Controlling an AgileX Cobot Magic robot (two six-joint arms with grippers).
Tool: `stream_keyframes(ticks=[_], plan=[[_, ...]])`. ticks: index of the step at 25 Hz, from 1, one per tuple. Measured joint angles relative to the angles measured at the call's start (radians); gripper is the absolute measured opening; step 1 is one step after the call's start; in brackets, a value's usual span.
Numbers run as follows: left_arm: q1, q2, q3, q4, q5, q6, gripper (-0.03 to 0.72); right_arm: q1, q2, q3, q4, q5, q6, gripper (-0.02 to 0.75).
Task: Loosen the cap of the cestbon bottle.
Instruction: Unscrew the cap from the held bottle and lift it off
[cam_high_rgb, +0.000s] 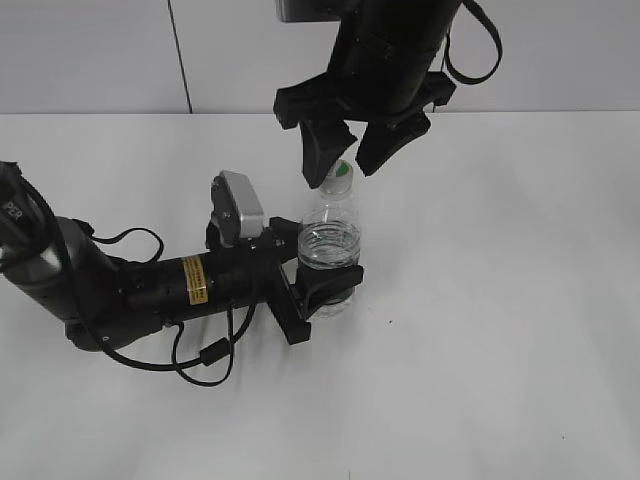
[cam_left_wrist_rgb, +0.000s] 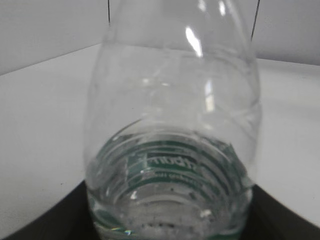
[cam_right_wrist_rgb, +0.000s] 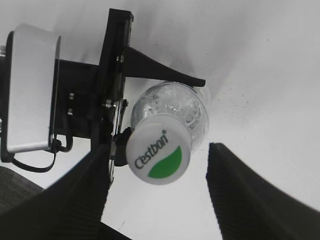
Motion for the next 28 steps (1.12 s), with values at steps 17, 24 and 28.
stream_keyframes(ticks=[17, 24, 28], plan=[[0.000, 0.000, 0.000, 0.001, 0.000, 0.000, 0.409, 0.000, 0.000, -0.002, -0.001, 0.001, -0.016, 0.285], [0.000, 0.000, 0.000, 0.001, 0.000, 0.000, 0.409, 0.000, 0.000, -0.002, 0.001, 0.001, -0.028, 0.382], [0.000, 0.000, 0.000, 0.001, 0.000, 0.000, 0.409, 0.000, 0.000, -0.002, 0.001, 0.001, -0.030, 0.420]])
